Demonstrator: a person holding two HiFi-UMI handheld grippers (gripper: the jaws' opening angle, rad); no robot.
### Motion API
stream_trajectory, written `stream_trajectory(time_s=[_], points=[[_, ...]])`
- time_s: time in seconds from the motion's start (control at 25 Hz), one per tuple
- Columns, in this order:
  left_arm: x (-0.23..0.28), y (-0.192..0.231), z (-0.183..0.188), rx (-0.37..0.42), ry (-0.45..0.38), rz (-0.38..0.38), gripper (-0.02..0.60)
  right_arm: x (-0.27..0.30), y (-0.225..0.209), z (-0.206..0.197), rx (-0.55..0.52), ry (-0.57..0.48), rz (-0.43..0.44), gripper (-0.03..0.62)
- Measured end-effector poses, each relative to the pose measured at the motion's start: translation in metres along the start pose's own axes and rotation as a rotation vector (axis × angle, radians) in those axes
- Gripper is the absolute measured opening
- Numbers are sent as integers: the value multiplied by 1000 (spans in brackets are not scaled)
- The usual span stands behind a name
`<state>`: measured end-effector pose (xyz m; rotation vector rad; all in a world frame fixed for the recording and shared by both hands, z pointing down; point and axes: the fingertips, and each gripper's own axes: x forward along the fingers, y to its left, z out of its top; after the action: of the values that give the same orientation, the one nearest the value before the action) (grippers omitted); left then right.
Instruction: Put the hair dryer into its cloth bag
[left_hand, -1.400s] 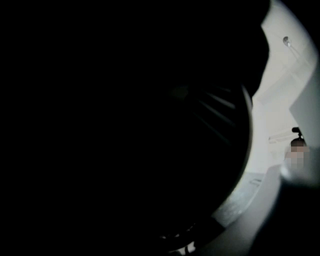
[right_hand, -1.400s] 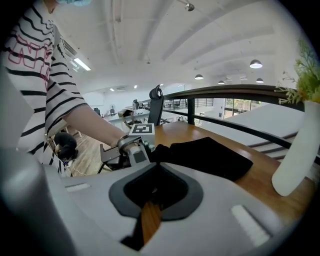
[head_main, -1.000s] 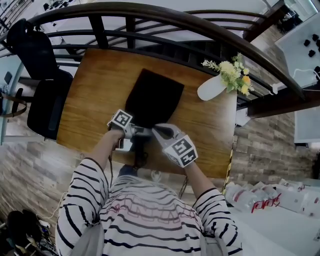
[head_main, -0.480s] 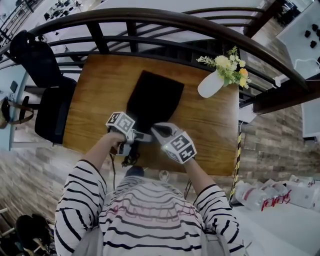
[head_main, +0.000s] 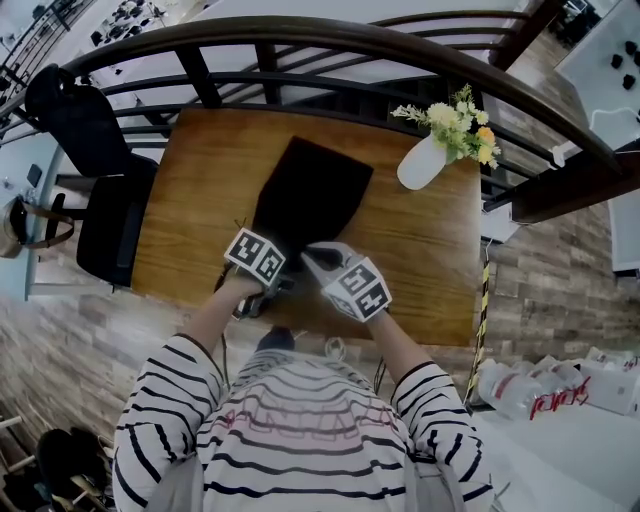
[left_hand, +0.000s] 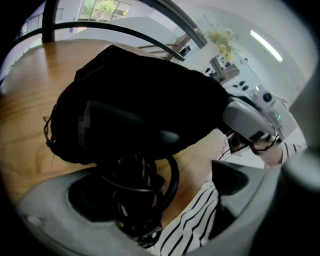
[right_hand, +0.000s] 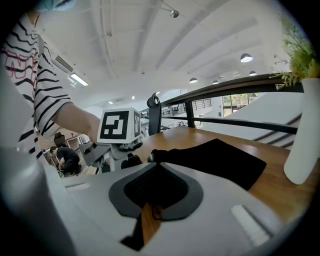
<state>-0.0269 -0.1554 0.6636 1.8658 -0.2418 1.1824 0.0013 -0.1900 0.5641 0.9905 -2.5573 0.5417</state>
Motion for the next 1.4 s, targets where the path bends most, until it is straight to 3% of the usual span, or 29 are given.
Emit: stream_trajectory(time_s=[0.16,0.24,0.72,0.88,1.12,1.32,1.4], points=[[-9,-1,-10,35,48,34,595,1,5,0,-1,-3,9,12],[-16,-2,-12,45,31,35,595,2,8,1,-4,-3,12,12],[-45,-10,-25,98,-306,124,595,6,17,-8,-30,24,33,11],[-52,-13,-43,113,-371,204,594,7,20,-12,-36,31,42,12],[-60,4,-65,117,-505,388,592,8,25,-18,-46,42,67,12],[-43,24,-79,73,-482,426,578,8,30,-21,-51,52,82,12],[-37,29,-80,82,-461,433,520,9,32,-22,-49,52,85,11]])
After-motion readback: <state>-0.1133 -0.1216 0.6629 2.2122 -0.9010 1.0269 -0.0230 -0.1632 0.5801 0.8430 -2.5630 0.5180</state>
